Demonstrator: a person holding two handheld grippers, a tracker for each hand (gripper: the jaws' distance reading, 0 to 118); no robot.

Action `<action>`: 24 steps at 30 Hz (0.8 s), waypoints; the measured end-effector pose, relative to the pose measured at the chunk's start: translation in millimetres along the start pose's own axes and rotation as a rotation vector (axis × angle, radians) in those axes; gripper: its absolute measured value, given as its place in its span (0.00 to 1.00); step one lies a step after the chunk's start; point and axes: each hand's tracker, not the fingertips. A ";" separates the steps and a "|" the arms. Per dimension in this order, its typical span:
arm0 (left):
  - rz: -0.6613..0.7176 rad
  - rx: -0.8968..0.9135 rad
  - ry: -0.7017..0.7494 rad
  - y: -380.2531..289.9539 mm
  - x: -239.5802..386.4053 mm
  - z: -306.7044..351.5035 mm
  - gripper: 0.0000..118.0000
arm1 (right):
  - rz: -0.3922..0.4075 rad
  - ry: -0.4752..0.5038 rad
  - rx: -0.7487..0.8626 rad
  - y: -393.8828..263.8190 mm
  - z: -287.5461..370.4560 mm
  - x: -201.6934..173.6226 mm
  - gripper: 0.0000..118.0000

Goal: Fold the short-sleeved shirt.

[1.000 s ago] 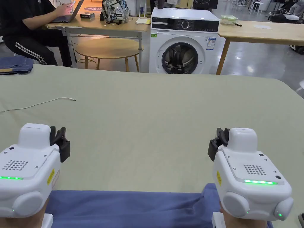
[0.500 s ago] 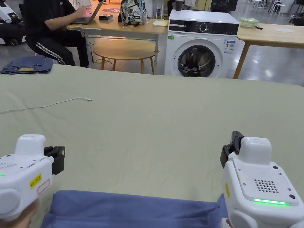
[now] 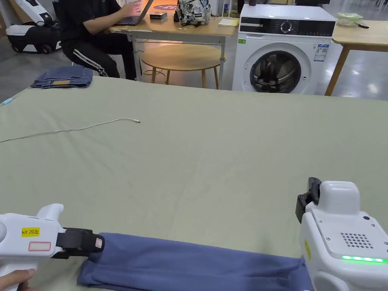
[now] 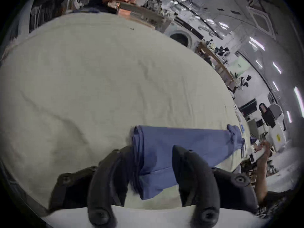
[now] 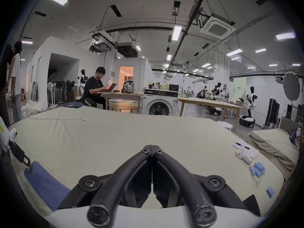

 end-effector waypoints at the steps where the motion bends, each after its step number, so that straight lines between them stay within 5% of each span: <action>1: 0.015 -0.021 -0.010 0.4 -3.2 -2.6 0.57 | 0.002 0.002 -0.004 -0.8 -0.2 0.0 0.00; 14: 0.274 -0.162 -0.320 7.5 -55.5 -45.3 0.60 | 0.017 0.053 -0.045 -9.4 -2.7 -5.7 0.00; 17: 0.291 -0.161 -0.356 5.6 -64.1 -60.0 0.45 | 0.003 0.052 -0.048 -11.5 -5.7 -7.0 0.00; 19: 0.300 -0.169 -0.324 3.2 -63.7 -69.5 0.13 | -0.006 0.046 -0.053 -12.5 -7.7 -7.8 0.00; 24: 0.288 -0.123 -0.294 -12.0 -39.5 -68.3 0.05 | -0.024 0.046 -0.063 -13.6 -9.8 -5.8 0.00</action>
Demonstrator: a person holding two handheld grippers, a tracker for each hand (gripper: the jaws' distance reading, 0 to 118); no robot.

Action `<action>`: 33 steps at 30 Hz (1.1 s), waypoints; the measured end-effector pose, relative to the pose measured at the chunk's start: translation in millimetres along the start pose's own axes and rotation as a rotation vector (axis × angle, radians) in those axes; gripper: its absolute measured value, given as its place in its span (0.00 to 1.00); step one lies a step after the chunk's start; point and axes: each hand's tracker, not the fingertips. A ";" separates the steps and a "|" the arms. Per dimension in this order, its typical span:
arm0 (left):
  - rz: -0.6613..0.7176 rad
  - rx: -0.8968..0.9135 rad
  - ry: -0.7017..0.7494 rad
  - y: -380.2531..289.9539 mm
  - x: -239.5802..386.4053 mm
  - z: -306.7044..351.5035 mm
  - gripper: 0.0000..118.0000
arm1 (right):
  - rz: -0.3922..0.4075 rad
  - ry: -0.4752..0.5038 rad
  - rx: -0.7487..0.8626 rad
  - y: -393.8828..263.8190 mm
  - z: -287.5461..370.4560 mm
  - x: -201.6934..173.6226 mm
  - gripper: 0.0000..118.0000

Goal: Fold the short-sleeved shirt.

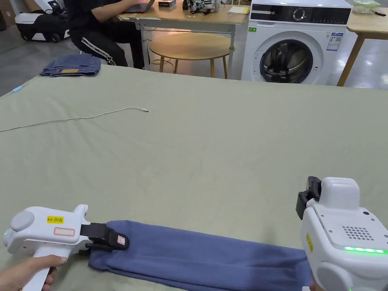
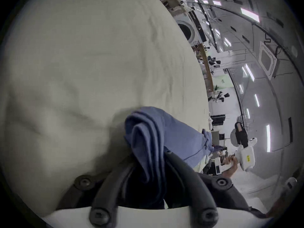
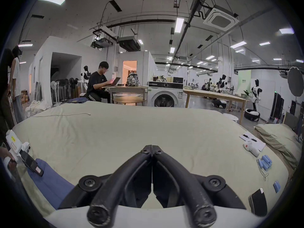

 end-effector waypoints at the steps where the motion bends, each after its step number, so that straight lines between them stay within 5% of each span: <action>1: -0.026 0.008 0.015 -4.7 8.0 1.6 0.04 | 0.004 -0.001 0.000 0.2 0.1 0.4 0.00; 13: -0.175 0.109 0.056 0.6 74.2 49.5 0.03 | 0.012 0.002 0.008 6.2 0.1 3.4 0.00; 24: -0.211 0.198 0.267 16.0 90.8 117.9 0.03 | 0.023 0.016 0.008 8.2 -1.4 -0.2 0.00; 33: -0.167 0.132 0.013 2.2 115.2 107.0 0.03 | 0.016 0.031 0.004 10.0 -1.5 -3.9 0.00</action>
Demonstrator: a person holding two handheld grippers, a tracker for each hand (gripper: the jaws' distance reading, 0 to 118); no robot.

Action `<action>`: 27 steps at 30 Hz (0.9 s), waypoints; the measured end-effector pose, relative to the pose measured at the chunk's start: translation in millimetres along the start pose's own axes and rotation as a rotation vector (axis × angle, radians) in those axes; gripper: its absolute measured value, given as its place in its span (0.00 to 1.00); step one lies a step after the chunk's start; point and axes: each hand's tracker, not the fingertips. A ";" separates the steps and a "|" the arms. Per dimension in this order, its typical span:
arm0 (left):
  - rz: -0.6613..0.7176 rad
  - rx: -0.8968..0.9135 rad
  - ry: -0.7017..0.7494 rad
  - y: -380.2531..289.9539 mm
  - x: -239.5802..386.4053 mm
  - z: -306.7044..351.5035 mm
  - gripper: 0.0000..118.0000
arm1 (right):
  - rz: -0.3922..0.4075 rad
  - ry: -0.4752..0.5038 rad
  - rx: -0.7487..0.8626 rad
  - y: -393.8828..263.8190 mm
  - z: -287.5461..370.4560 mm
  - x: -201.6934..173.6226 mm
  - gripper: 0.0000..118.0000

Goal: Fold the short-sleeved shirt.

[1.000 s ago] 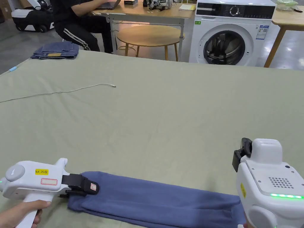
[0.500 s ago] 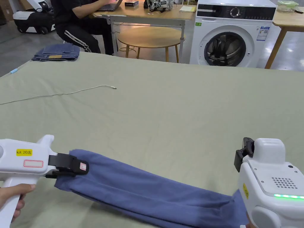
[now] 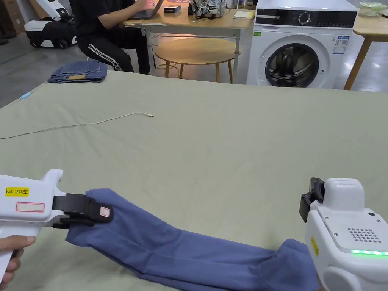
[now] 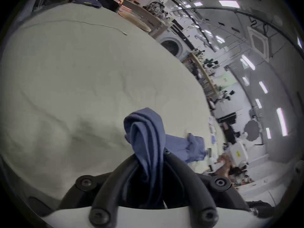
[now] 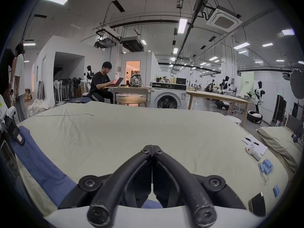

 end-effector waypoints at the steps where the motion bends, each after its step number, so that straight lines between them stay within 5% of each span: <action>1: -0.002 -0.003 -0.036 -1.4 6.0 -5.0 0.03 | 0.001 0.001 0.000 -0.1 0.3 -0.3 0.00; 5: -0.006 -0.042 -0.146 -4.7 30.7 -32.6 0.03 | -0.001 0.002 -0.002 -1.0 1.5 0.5 0.00; 12: -0.049 -0.110 -0.121 -15.7 74.1 -107.5 0.03 | -0.010 -0.004 -0.013 -4.6 3.3 5.3 0.00; 18: -0.105 -0.219 0.088 -34.8 94.5 -183.0 0.03 | -0.010 -0.015 -0.028 -8.2 6.0 12.6 0.00; 27: -0.089 -0.320 0.217 -54.0 85.7 -252.8 0.03 | -0.017 -0.037 -0.054 -13.5 7.0 22.4 0.00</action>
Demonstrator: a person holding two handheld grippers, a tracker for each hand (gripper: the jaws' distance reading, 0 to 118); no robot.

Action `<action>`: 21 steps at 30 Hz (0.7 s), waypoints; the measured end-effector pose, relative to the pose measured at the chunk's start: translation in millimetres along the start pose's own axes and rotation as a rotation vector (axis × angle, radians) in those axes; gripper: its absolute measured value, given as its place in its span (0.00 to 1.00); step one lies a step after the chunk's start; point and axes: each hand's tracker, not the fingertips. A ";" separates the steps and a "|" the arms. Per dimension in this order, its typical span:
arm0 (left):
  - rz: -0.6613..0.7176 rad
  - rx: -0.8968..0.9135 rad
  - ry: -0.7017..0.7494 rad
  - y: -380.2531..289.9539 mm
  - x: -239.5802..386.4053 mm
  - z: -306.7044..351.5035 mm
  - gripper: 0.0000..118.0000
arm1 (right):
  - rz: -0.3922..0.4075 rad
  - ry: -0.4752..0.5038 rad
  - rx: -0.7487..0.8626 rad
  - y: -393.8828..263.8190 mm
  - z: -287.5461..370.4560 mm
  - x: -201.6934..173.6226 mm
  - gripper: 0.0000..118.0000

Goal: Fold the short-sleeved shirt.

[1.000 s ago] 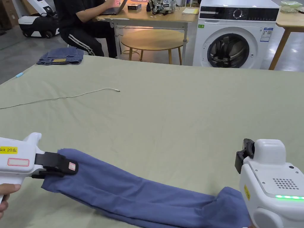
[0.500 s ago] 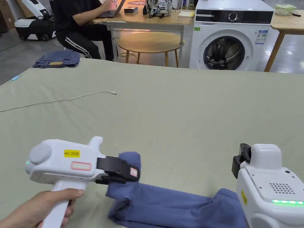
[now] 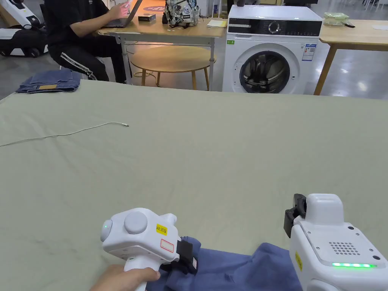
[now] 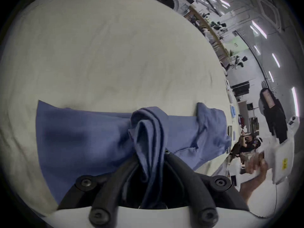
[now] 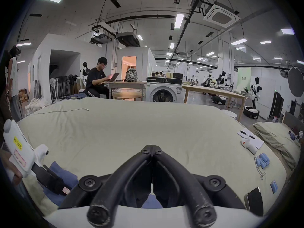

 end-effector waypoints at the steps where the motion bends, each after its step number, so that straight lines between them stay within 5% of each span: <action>1: 0.010 -0.007 -0.001 -0.3 -0.9 -2.4 0.03 | -0.002 -0.001 -0.003 -0.5 -0.1 0.6 0.00; 4: 0.034 -0.006 -0.026 -3.3 -1.8 -0.2 0.11 | -0.004 -0.003 -0.009 -1.7 -0.8 1.2 0.00; 6: 0.045 -0.001 -0.096 -5.0 -1.9 2.6 0.25 | -0.005 -0.001 -0.012 -2.6 -1.0 1.4 0.00; 8: 0.044 -0.002 -0.097 -7.4 0.0 9.5 0.27 | -0.003 0.000 -0.015 -3.4 -1.3 1.5 0.00; 14: -0.053 0.042 -0.105 -12.7 9.4 42.8 0.26 | -0.001 -0.001 -0.016 -4.3 1.5 4.1 0.00; 18: -0.089 0.113 -0.222 -9.2 8.5 66.7 0.16 | -0.005 -0.005 -0.020 -6.0 2.2 5.8 0.00; 21: -0.107 0.143 -0.182 -16.9 18.5 79.2 0.09 | -0.016 -0.005 -0.028 -8.1 1.8 7.1 0.00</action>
